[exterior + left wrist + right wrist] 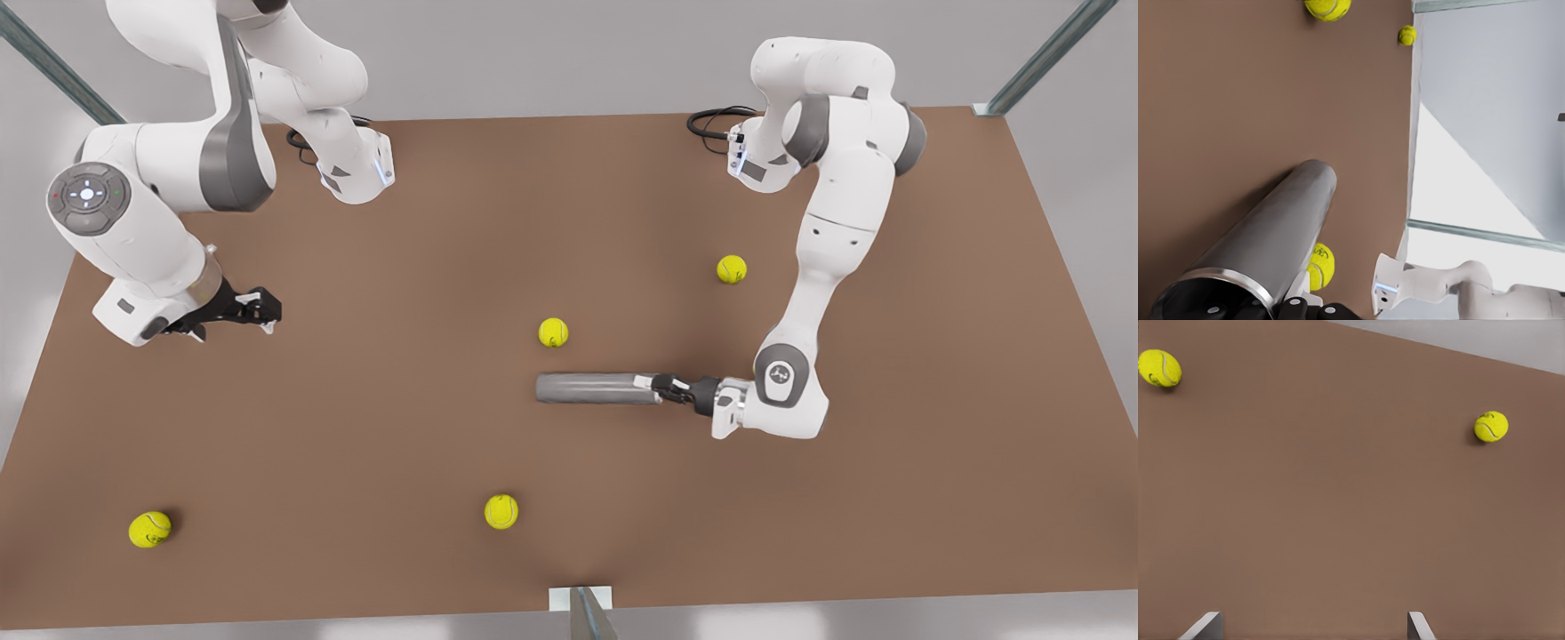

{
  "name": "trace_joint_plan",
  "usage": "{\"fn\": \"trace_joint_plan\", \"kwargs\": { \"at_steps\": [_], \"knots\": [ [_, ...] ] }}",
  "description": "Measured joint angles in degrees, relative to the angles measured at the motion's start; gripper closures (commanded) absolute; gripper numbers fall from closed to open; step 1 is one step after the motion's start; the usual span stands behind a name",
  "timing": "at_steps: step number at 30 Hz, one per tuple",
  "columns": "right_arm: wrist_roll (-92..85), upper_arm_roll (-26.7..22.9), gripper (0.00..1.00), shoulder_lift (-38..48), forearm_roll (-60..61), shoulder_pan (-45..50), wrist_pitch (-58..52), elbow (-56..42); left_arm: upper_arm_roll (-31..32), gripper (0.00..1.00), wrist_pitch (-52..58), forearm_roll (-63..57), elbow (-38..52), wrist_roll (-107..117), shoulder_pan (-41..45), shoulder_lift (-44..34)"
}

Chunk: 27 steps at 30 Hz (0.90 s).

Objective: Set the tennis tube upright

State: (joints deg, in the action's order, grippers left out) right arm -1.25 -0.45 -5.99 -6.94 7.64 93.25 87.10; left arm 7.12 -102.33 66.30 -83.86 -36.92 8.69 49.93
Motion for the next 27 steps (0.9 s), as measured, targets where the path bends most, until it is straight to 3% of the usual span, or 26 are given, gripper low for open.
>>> {"fn": "trace_joint_plan", "kwargs": {
  "at_steps": [27],
  "knots": [
    [0.1, 0.0, 0.0, -0.1, -0.1, -0.1, -0.4, 0.1, -7.0, 0.79, 2.9, -16.8, 0.4, 11.5, 0.0, -10.9]
  ]
}}
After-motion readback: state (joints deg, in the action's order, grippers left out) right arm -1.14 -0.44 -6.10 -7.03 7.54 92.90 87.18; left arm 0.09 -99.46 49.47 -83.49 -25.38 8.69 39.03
